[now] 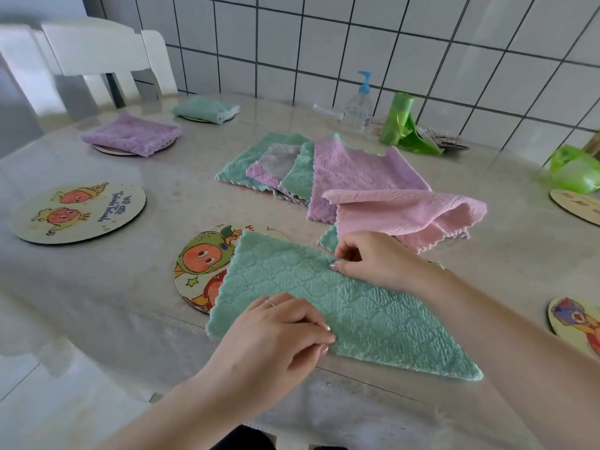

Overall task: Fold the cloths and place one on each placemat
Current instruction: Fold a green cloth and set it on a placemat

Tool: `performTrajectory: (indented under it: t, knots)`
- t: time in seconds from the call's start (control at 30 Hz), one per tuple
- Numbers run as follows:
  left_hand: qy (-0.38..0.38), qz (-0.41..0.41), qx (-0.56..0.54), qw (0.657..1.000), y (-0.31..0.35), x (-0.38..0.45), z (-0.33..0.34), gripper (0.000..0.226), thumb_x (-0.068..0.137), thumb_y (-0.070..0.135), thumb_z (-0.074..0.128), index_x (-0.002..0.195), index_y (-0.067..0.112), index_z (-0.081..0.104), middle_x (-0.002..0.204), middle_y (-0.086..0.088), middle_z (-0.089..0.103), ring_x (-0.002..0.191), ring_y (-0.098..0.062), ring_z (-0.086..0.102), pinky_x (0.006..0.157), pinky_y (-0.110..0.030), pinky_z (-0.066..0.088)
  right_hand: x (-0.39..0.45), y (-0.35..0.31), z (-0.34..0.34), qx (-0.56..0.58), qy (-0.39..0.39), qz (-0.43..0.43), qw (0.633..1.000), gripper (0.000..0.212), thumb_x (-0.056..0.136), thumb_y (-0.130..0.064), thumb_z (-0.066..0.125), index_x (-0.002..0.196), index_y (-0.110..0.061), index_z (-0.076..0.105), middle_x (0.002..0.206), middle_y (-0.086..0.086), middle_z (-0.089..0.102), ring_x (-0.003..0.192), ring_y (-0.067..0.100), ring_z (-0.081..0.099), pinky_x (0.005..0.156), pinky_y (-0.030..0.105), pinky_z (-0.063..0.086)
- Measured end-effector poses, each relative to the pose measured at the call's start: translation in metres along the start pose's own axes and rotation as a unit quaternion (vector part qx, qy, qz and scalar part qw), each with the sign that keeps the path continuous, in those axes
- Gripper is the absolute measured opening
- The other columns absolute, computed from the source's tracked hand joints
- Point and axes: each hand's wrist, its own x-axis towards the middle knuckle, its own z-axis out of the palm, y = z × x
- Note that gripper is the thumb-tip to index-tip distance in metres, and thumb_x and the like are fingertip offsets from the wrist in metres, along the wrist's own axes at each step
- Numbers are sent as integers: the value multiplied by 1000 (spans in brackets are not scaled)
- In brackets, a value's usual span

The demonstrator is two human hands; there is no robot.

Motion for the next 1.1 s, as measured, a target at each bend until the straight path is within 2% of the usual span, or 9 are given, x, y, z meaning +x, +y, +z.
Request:
performTrajectory:
  t: [0.2, 0.33, 0.43, 0.5, 0.67, 0.77, 0.9, 1.0, 1.1]
  knots:
    - [77, -17, -22, 997, 6, -3, -14, 15, 85, 30, 56, 90, 29, 71, 86, 14, 53, 80, -3, 49, 69, -17, 42, -11, -3, -10, 152, 61, -30, 986, 10, 86, -33, 61, 82, -26, 54, 77, 5, 65, 67, 19, 57, 66, 37, 46]
    - [150, -60, -28, 986, 4, -10, -38, 16, 86, 27, 53, 93, 29, 68, 77, 21, 54, 72, 1, 53, 64, -19, 44, -12, -12, -26, 260, 120, -27, 958, 10, 84, -27, 65, 86, -26, 55, 71, -7, 65, 64, -2, 57, 64, 17, 42]
    - [168, -132, -58, 975, -4, -18, -53, 18, 84, 32, 48, 93, 35, 63, 64, 18, 57, 57, -1, 55, 54, -14, 42, -13, -21, -28, 277, 94, -33, 956, 12, 87, -20, 62, 86, -33, 62, 73, -1, 62, 74, 1, 55, 75, 23, 42]
    - [165, -171, -83, 968, -12, -23, -54, 14, 86, 36, 47, 93, 39, 58, 61, 7, 57, 48, -10, 53, 49, -26, 44, -14, -30, -25, 291, 52, -43, 954, 25, 90, -14, 57, 84, -36, 67, 85, -8, 67, 82, 0, 57, 79, 20, 44]
    - [219, -263, -319, 884, -18, -23, -51, 9, 86, 35, 53, 85, 34, 61, 76, -20, 58, 69, -35, 60, 65, -37, 57, -14, -44, -17, 313, -19, -62, 948, 45, 92, -4, 49, 101, -45, 63, 110, -29, 57, 95, -16, 56, 78, 4, 43]
    - [246, -258, -358, 863, -18, -22, -56, 16, 83, 21, 63, 90, 35, 63, 74, -3, 60, 58, -17, 53, 52, -25, 46, -19, -50, -11, 389, -2, -87, 917, 52, 91, 3, 47, 114, -44, 57, 115, -18, 65, 99, 3, 64, 83, 19, 52]
    - [163, -296, -253, 907, -28, -20, -70, 52, 85, 9, 62, 120, 46, 49, 57, 7, 42, 49, -8, 42, 48, -15, 34, -15, -53, 2, 431, 20, -85, 898, 51, 91, -8, 51, 130, -40, 46, 130, -12, 57, 109, 19, 62, 96, 39, 50]
    - [73, -355, -261, 895, -44, -10, -78, 54, 86, 13, 59, 128, 41, 38, 80, 18, 62, 68, -5, 67, 60, -16, 52, -3, -50, 21, 338, 5, -58, 939, 59, 88, -19, 55, 141, -34, 34, 145, -15, 38, 133, 11, 39, 112, 38, 31]
    - [10, -365, -172, 915, -61, -6, -82, 62, 88, 15, 61, 141, 30, 33, 102, 14, 61, 66, 6, 62, 57, -12, 46, 3, -48, 29, 286, -9, -29, 958, 61, 90, -16, 56, 144, -27, 29, 148, -15, 29, 135, 4, 31, 113, 32, 29]
